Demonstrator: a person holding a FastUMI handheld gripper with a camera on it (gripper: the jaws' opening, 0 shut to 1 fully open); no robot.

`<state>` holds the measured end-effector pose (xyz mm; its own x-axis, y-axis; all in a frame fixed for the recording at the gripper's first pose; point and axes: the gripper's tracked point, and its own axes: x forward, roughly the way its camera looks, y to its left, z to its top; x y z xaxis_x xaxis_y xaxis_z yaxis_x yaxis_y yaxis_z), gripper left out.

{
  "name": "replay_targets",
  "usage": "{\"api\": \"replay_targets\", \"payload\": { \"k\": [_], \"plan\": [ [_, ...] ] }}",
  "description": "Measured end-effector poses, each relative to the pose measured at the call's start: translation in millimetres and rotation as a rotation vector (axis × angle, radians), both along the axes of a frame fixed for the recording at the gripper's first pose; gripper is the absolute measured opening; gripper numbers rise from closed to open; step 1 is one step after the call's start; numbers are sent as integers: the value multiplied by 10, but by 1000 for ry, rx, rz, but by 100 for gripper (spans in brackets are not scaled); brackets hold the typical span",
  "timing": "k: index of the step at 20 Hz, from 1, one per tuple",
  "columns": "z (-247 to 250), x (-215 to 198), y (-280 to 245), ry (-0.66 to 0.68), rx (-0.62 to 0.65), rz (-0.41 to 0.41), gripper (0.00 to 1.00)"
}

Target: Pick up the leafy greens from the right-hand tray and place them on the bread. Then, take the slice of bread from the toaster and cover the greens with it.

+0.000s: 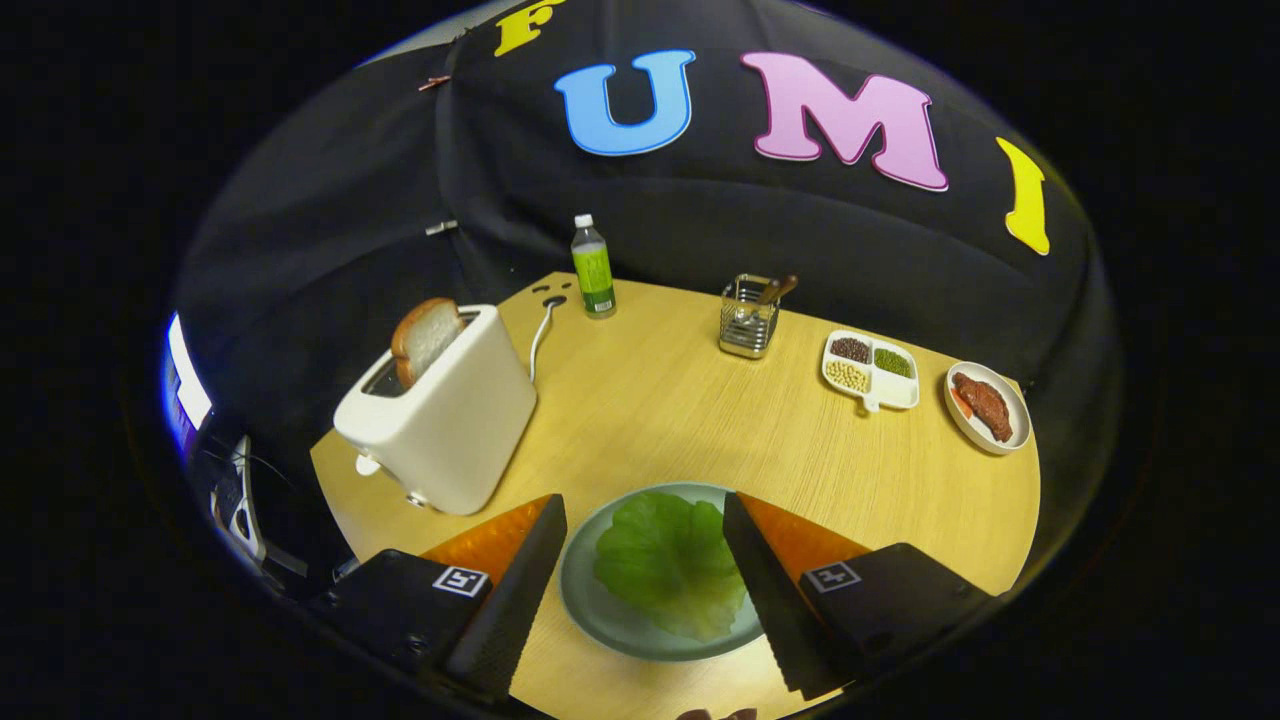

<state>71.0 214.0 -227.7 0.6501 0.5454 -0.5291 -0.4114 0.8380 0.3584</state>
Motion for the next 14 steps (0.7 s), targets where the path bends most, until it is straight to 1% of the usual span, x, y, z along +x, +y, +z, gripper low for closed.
{"api": "replay_targets", "payload": {
  "k": [3, 8, 11, 14],
  "plan": [
    [445, 11, 37, -77, 47, -14, 100],
    [1288, 24, 379, -220, 152, 24, 99],
    [1610, 31, 667, -265, 162, 51, 99],
    [1663, 76, 1003, -245, 173, 76, 99]
  ]
}}
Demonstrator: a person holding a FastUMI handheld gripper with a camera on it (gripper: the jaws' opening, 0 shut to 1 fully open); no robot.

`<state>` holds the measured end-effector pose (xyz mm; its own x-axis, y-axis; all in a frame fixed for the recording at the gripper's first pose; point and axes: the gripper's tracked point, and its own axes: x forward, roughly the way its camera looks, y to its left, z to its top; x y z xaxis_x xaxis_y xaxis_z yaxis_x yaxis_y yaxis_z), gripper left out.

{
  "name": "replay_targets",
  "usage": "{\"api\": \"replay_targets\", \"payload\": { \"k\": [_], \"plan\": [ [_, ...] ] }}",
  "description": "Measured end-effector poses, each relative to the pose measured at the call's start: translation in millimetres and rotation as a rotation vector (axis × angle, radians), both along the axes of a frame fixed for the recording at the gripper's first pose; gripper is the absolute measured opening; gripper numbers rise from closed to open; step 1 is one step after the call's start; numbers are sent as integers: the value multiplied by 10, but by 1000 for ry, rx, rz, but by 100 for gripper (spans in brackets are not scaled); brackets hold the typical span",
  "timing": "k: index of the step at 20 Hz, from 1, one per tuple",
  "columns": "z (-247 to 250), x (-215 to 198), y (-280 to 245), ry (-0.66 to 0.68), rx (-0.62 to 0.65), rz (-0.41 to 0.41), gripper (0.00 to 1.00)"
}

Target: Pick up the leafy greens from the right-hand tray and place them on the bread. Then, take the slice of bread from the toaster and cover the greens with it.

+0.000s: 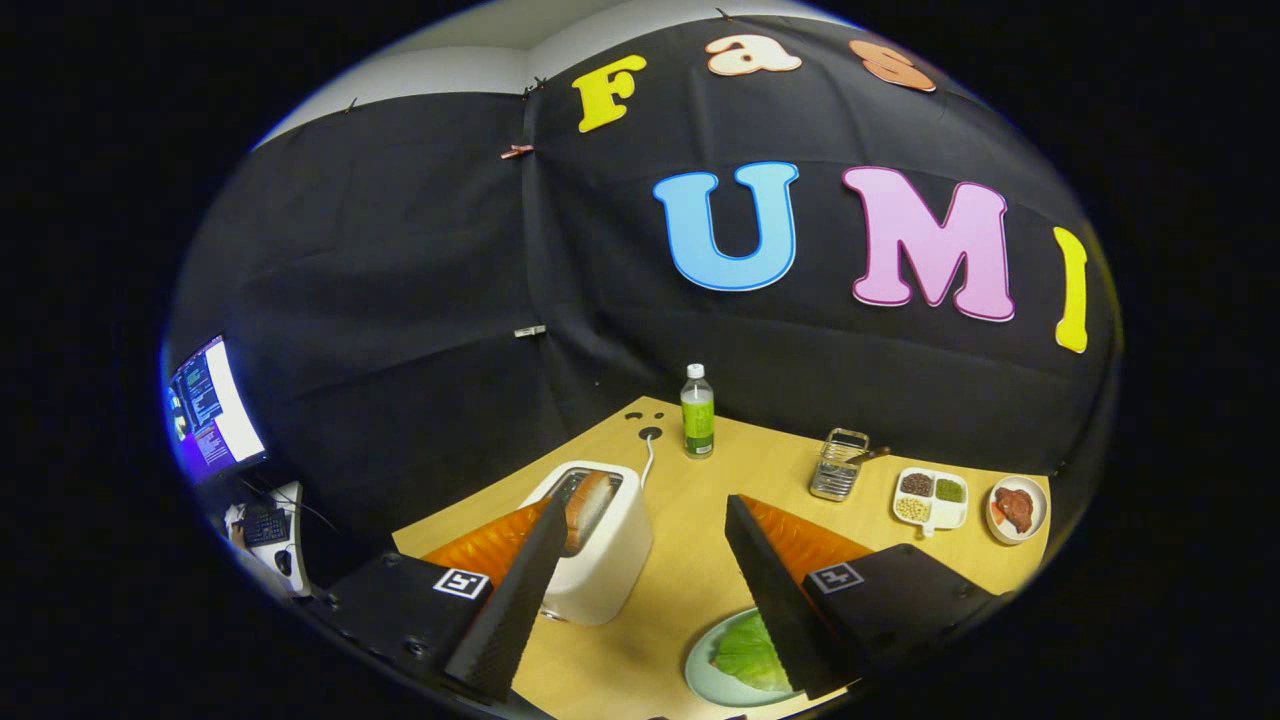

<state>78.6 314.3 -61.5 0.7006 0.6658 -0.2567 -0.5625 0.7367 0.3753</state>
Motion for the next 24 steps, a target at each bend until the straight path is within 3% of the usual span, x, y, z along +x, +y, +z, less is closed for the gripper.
{"api": "replay_targets", "payload": {
  "k": [10, 15, 18, 22, 24],
  "plan": [
    [-450, 257, 1023, 158, 16, 42, 99],
    [-814, 500, 1320, 224, -22, -31, 93],
    [-967, 515, 1429, 265, -26, -48, 68],
    [-948, 517, 1448, 265, -22, -57, 18],
    [-892, 502, 1431, 278, -14, -62, 14]
  ]
}}
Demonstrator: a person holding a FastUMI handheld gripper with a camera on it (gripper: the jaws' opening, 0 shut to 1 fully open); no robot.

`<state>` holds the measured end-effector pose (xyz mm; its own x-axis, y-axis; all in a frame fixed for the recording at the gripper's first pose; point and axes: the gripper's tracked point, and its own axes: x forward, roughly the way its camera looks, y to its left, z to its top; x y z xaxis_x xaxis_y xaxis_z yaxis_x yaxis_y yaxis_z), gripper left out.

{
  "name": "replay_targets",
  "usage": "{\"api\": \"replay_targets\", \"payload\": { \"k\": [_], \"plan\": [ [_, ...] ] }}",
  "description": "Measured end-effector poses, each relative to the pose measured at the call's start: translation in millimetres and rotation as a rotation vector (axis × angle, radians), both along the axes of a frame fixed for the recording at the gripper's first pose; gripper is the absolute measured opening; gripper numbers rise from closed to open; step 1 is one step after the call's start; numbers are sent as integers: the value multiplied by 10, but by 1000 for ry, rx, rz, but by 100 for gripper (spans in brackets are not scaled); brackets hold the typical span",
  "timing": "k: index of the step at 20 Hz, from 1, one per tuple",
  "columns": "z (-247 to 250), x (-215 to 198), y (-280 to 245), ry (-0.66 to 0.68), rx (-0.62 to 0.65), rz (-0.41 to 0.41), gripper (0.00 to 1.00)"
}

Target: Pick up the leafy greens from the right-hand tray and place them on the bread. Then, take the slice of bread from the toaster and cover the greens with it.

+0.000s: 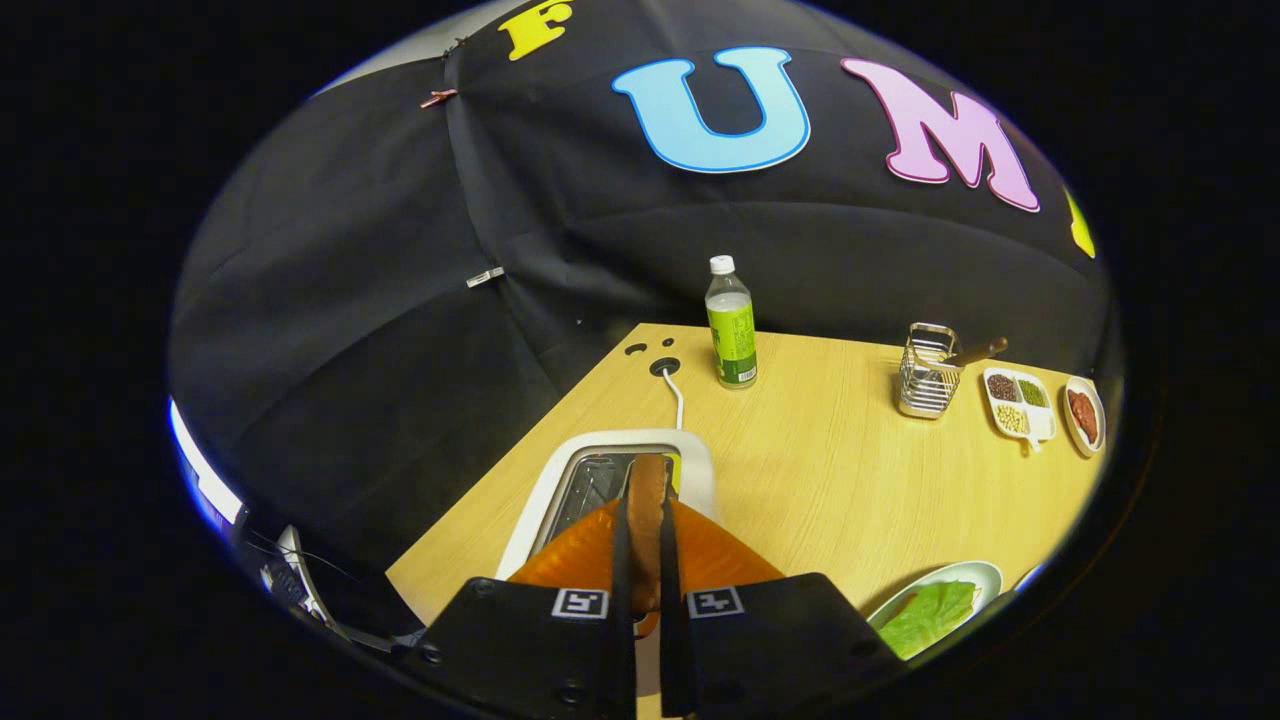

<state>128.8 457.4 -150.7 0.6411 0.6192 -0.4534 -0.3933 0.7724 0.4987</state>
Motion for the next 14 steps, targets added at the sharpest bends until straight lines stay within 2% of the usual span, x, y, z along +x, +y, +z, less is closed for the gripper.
{"api": "replay_targets", "payload": {
  "k": [1, 7, 14],
  "plan": [
    [31, 13, -13, -4, 7, -7, 11],
    [558, 120, -372, -68, 79, -89, 11],
    [1091, 99, -1147, -132, 153, -155, 11]
  ]
}}
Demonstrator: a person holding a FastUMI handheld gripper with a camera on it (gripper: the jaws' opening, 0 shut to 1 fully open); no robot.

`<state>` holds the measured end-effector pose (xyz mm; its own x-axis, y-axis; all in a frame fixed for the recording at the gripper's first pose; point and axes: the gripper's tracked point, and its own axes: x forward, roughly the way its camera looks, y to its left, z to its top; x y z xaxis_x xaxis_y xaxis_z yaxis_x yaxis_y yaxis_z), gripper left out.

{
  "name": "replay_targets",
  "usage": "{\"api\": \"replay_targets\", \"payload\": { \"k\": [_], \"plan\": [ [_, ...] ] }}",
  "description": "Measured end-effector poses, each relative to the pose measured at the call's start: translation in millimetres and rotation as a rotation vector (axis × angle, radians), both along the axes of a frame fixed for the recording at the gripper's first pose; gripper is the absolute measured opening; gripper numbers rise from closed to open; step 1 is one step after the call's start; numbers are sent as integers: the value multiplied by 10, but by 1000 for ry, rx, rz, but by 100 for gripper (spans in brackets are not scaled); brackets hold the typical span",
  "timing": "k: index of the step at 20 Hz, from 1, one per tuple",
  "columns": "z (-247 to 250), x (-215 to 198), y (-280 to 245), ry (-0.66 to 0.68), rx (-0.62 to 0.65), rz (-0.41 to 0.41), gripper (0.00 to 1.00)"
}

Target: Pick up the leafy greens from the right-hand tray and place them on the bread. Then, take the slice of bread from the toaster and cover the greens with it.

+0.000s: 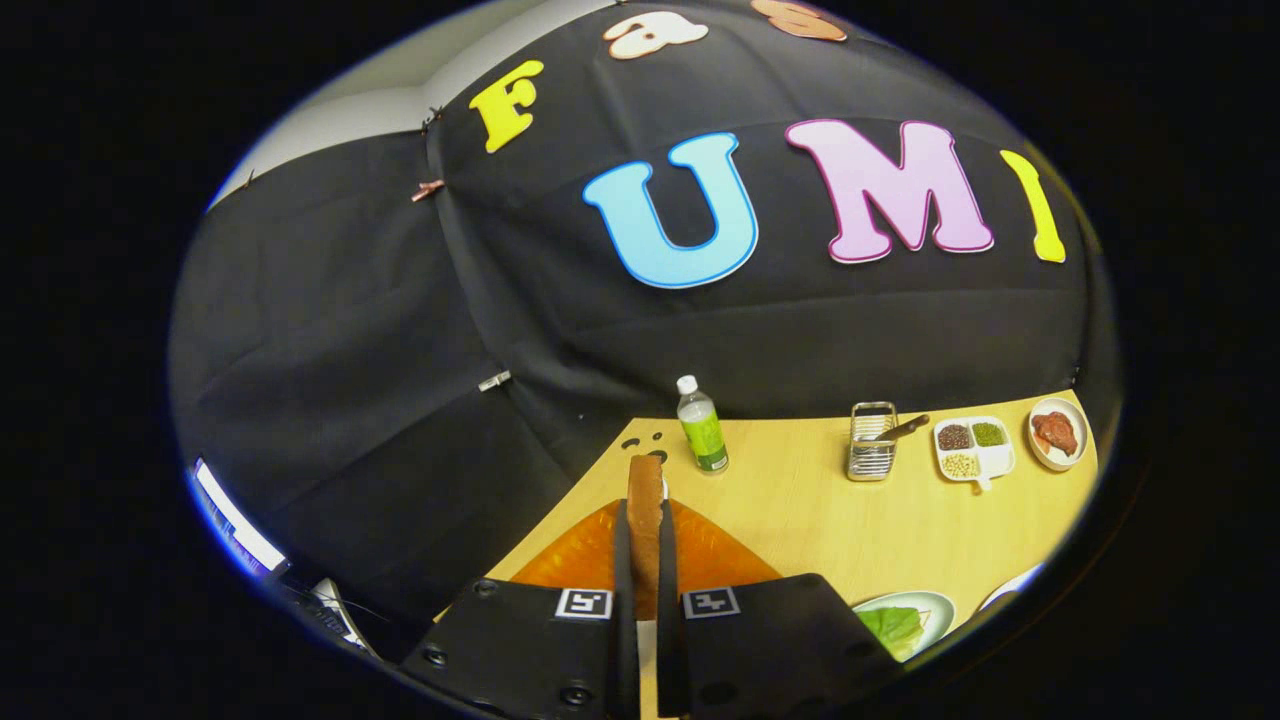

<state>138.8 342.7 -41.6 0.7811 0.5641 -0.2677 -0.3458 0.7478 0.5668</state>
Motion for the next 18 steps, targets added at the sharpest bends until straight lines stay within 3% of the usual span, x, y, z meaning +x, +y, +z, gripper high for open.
{"api": "replay_targets", "payload": {
  "k": [5, 10, 15, 18],
  "plan": [
    [-230, -83, -845, 28, -53, -96, 11],
    [-912, -299, -1494, 135, -99, -202, 11],
    [-1657, -529, -1590, 265, -69, -252, 11],
    [-1932, -592, -1438, 336, 41, -269, 11]
  ]
}}
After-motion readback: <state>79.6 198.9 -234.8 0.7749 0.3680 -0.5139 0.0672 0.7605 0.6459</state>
